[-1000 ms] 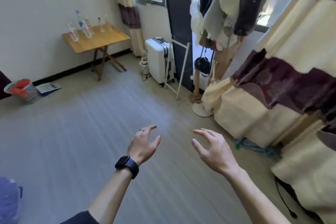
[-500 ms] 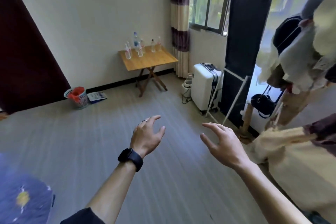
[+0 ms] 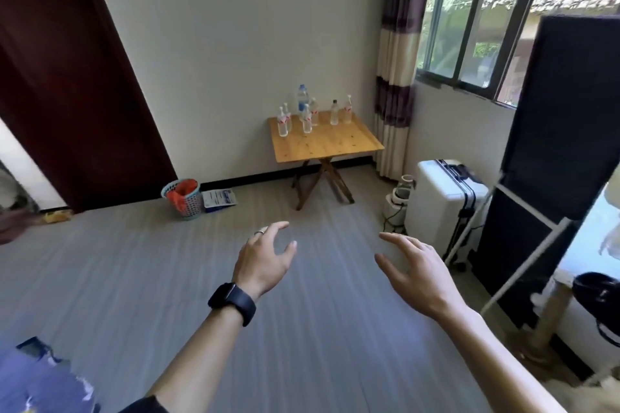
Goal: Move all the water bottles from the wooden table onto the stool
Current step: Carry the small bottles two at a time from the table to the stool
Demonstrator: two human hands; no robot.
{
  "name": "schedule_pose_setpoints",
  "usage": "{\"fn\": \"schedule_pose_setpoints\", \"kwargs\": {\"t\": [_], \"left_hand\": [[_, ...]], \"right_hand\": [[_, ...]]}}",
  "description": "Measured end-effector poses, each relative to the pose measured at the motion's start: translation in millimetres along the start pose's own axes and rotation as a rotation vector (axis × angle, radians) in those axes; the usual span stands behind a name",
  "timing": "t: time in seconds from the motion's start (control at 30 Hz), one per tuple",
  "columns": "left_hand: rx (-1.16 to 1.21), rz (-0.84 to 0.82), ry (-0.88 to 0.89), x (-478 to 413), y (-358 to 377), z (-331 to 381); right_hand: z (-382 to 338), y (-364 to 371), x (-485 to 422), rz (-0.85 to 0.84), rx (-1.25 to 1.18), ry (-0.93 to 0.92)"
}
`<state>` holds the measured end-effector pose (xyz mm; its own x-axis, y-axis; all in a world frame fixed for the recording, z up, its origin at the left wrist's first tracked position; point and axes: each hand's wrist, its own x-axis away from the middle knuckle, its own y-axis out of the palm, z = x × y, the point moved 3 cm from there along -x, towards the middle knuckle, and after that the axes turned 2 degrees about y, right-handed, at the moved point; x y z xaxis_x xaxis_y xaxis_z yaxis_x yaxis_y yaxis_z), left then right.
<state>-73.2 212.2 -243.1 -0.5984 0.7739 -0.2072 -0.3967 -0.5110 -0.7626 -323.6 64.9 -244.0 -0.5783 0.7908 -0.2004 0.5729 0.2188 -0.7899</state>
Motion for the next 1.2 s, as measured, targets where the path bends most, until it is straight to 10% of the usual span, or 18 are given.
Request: {"fn": "schedule_pose_setpoints", "kwargs": {"t": [1.2], "left_hand": [[0.055,-0.103,-0.025,-802,218,-49]], "right_hand": [[163,121,-805,-0.032,-0.066,0.042]]}}
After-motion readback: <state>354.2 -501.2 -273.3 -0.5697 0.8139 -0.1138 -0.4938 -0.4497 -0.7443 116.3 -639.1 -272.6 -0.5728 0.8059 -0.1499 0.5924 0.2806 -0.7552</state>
